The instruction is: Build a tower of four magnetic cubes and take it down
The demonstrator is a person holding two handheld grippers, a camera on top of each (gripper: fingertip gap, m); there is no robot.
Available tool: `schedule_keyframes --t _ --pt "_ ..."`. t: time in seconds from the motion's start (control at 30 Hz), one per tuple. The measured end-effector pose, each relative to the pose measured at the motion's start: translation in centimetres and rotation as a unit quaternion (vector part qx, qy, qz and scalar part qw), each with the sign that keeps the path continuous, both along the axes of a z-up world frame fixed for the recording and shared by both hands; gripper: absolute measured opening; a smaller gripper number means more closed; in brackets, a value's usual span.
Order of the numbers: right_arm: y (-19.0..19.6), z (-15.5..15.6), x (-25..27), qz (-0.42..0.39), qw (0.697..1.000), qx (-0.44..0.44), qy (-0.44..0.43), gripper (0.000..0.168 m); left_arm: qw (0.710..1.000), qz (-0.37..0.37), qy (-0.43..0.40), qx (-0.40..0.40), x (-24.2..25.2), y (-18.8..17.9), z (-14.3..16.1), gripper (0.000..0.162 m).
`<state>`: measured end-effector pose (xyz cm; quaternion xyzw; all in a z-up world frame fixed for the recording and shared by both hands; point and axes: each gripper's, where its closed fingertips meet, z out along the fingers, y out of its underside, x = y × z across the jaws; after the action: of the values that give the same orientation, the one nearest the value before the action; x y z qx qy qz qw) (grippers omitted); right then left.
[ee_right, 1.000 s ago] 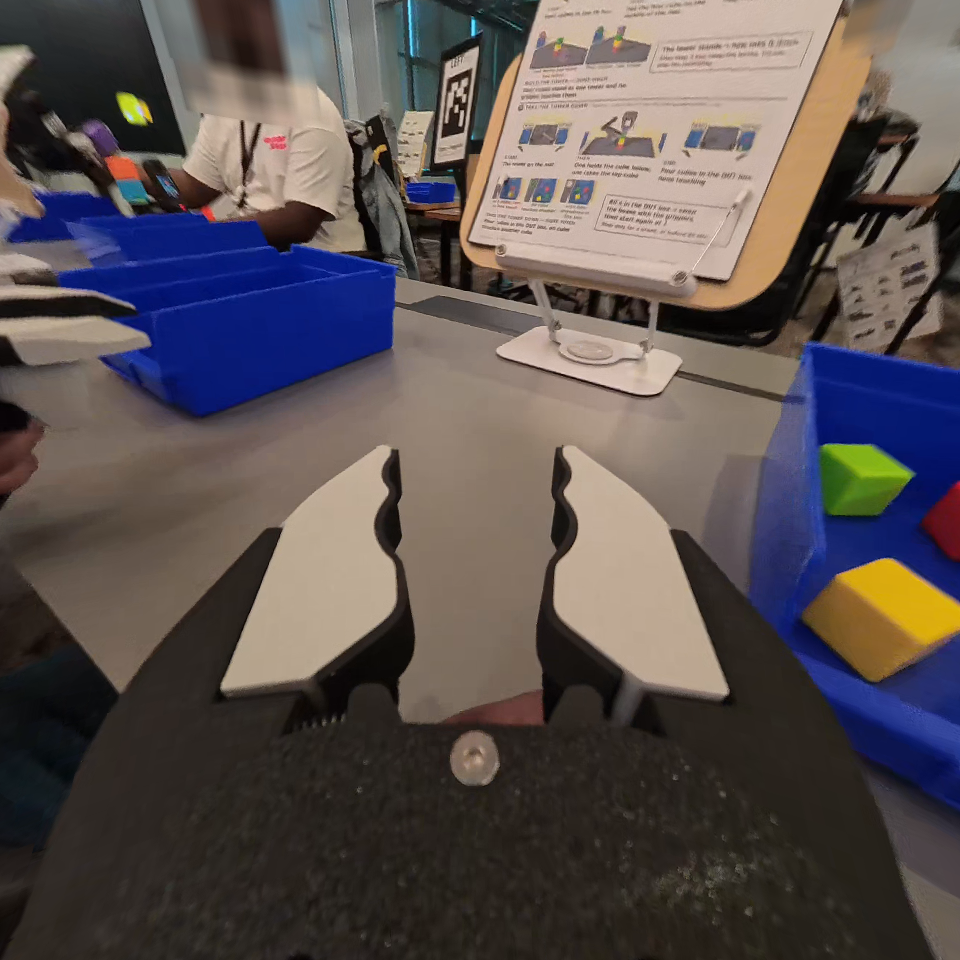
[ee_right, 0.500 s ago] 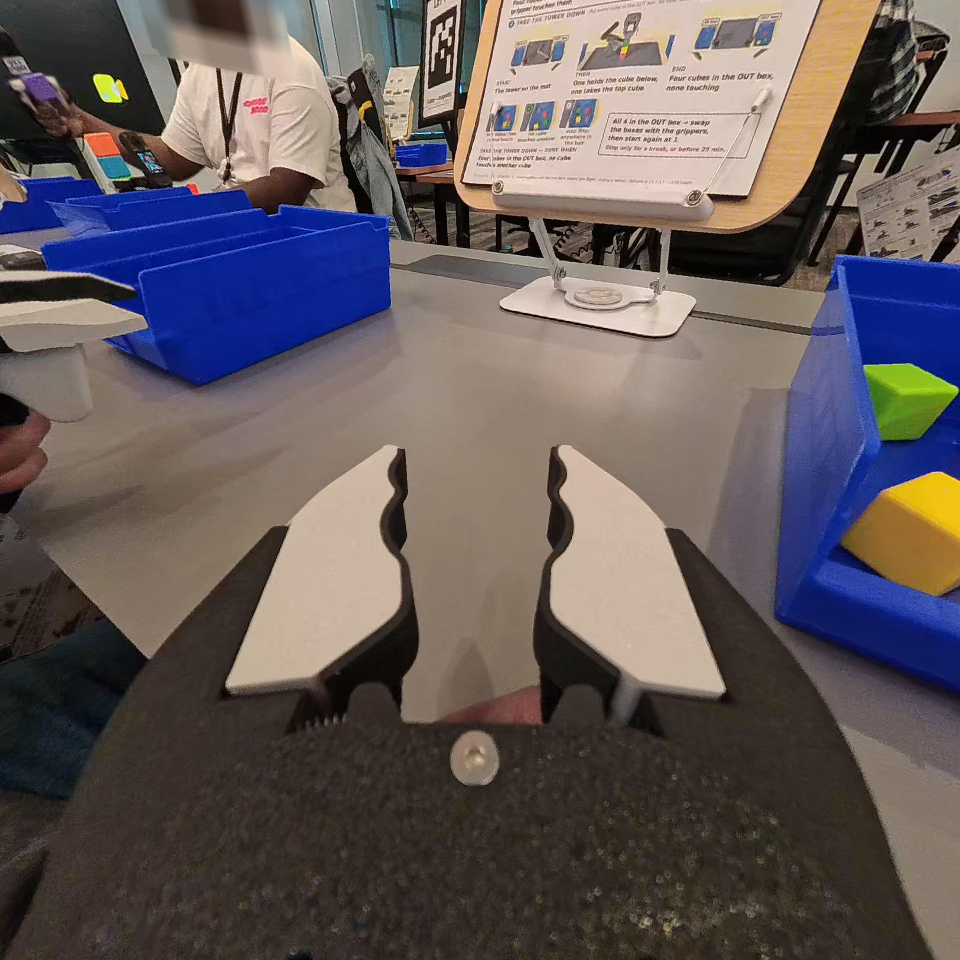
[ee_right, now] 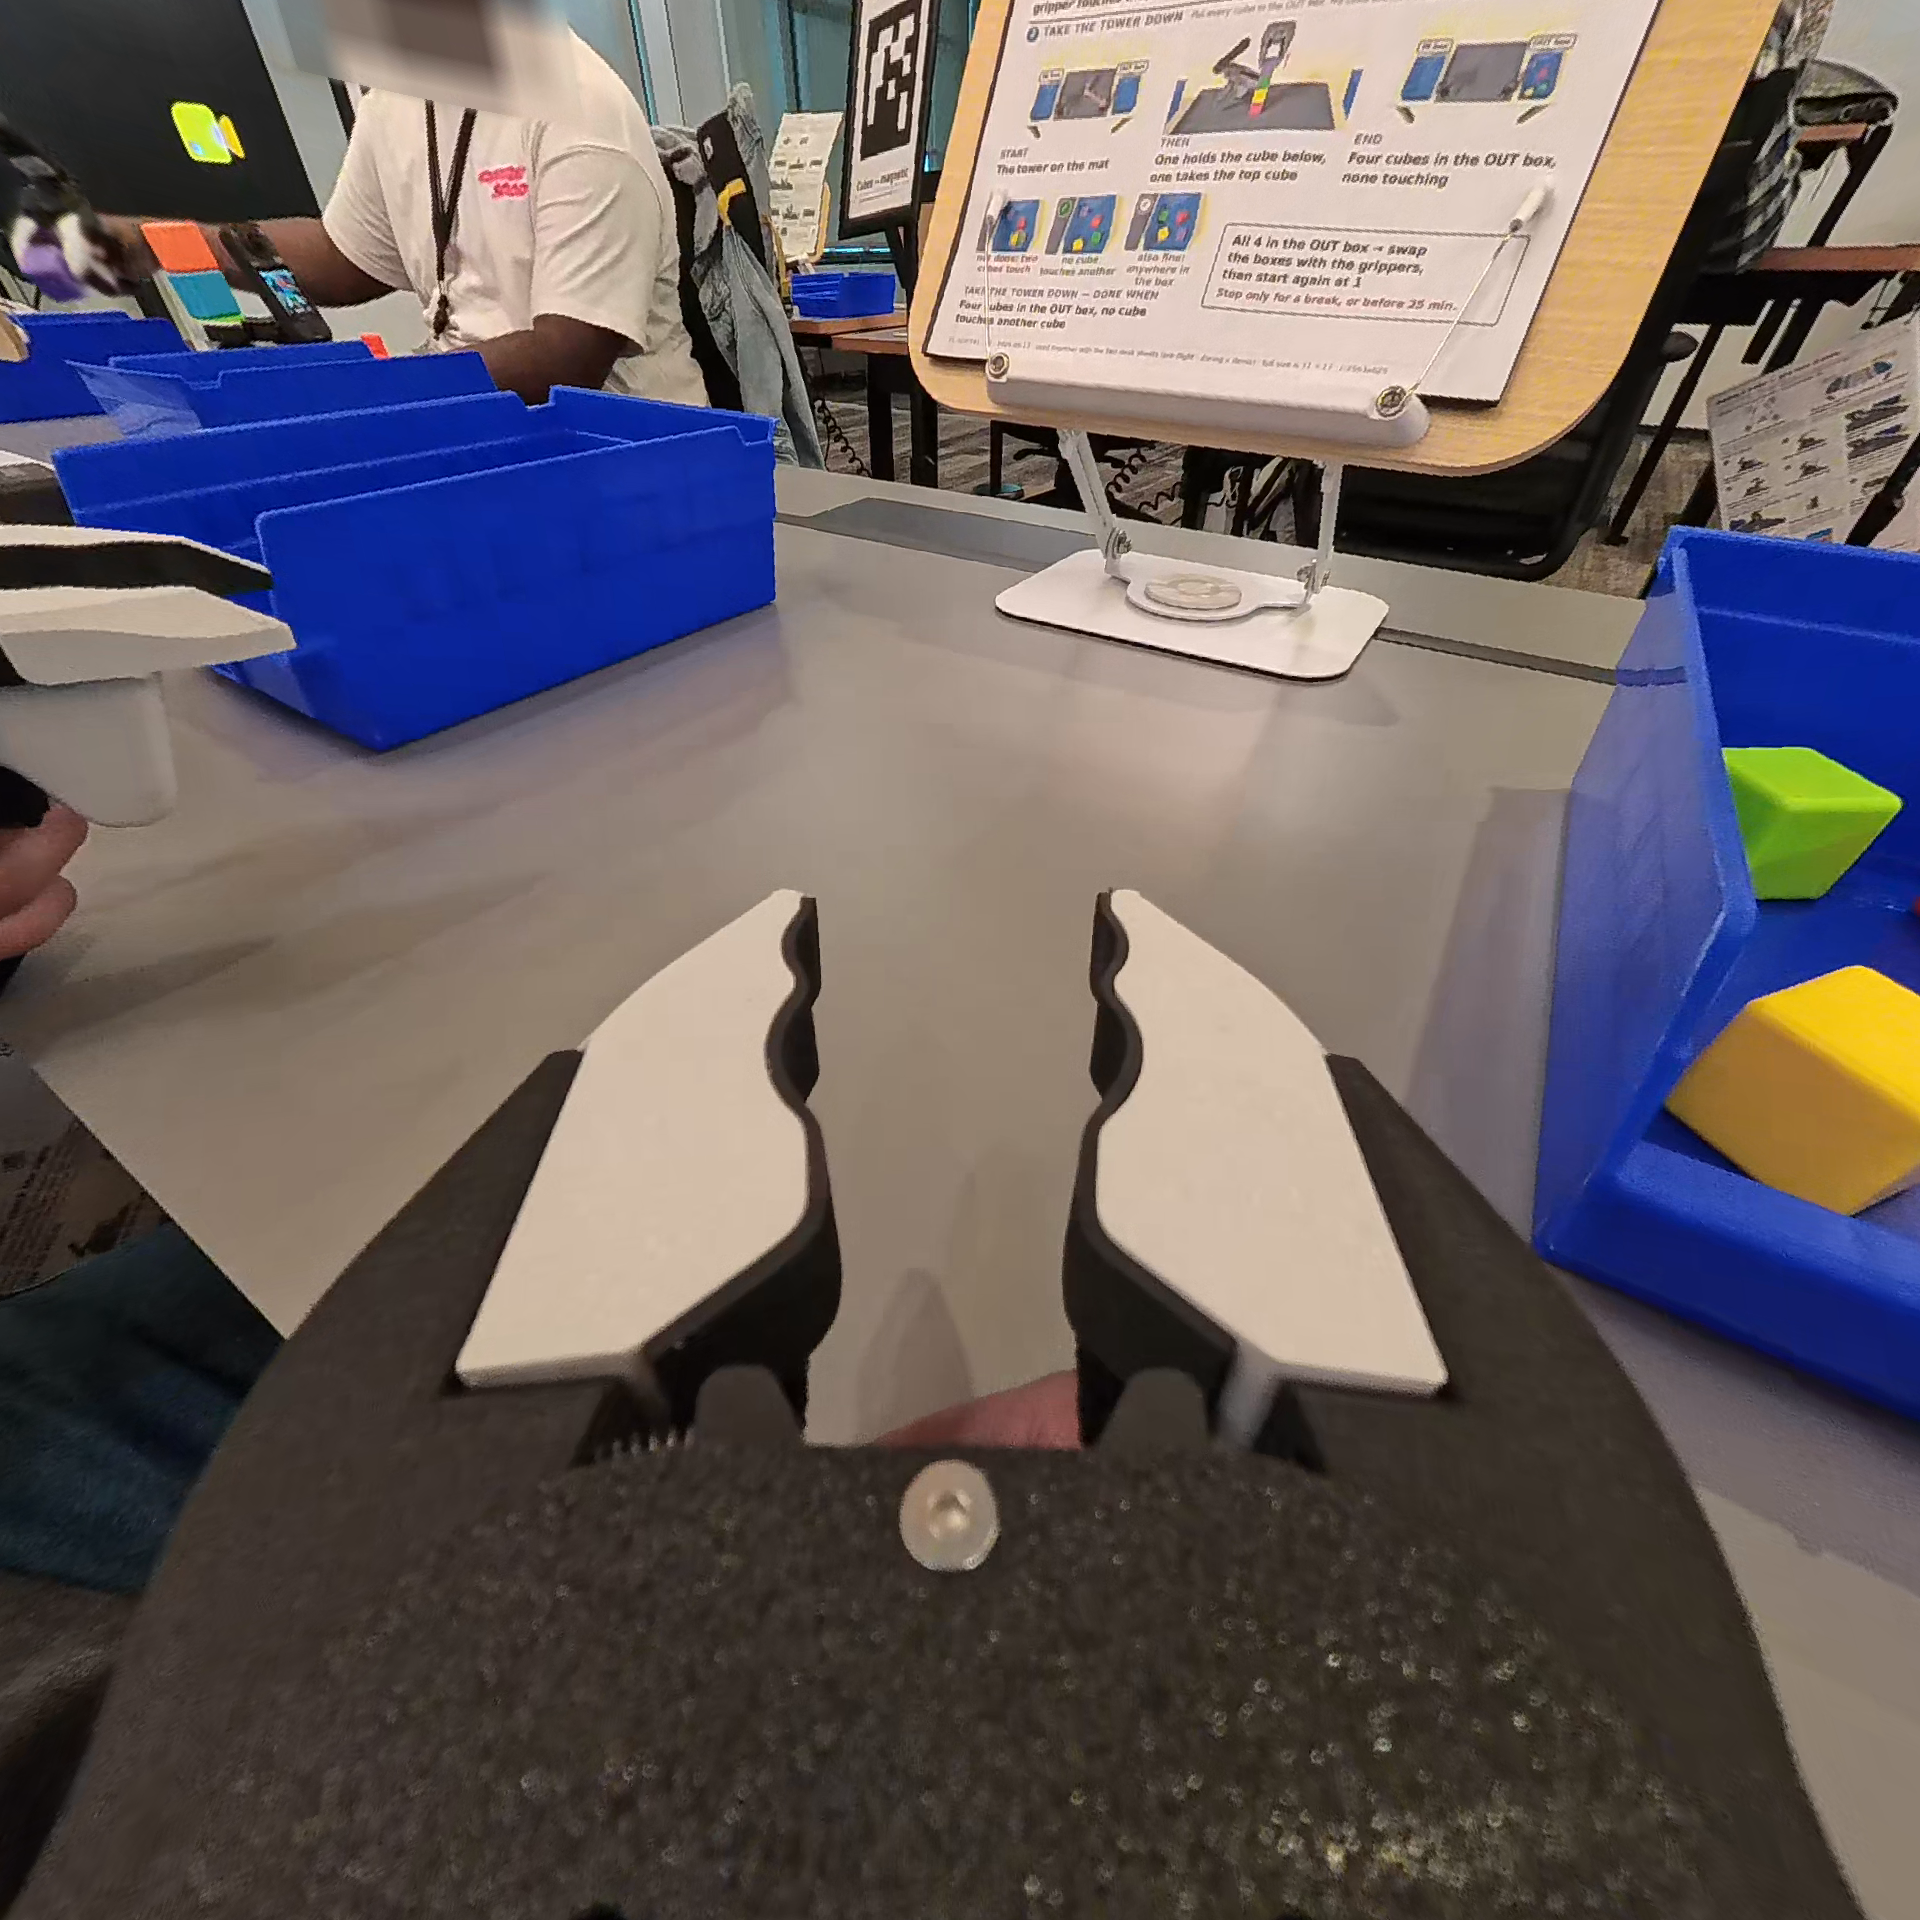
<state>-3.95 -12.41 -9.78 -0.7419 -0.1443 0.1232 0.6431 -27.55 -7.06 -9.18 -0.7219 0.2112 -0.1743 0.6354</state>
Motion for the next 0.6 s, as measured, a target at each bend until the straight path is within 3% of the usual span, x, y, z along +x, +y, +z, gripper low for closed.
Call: schedule_keyframes --t 0.3,0.43,0.6 --pt "0.0 0.0 0.2 0.0 1.0 -0.004 -0.002 0.05 1.0 -0.006 0.013 0.002 0.5 -0.2 -0.2 0.055" --pt "0.1 1.5 1.6 -0.018 1.0 0.013 -0.004 0.05 1.0 -0.014 0.014 -0.006 1.6 -0.5 -0.3 0.059" --pt "-0.2 4.6 7.6 -0.085 0.994 0.062 -0.035 0.053 0.996 -0.076 -0.02 -0.049 9.3 -1.4 0.6 0.062"
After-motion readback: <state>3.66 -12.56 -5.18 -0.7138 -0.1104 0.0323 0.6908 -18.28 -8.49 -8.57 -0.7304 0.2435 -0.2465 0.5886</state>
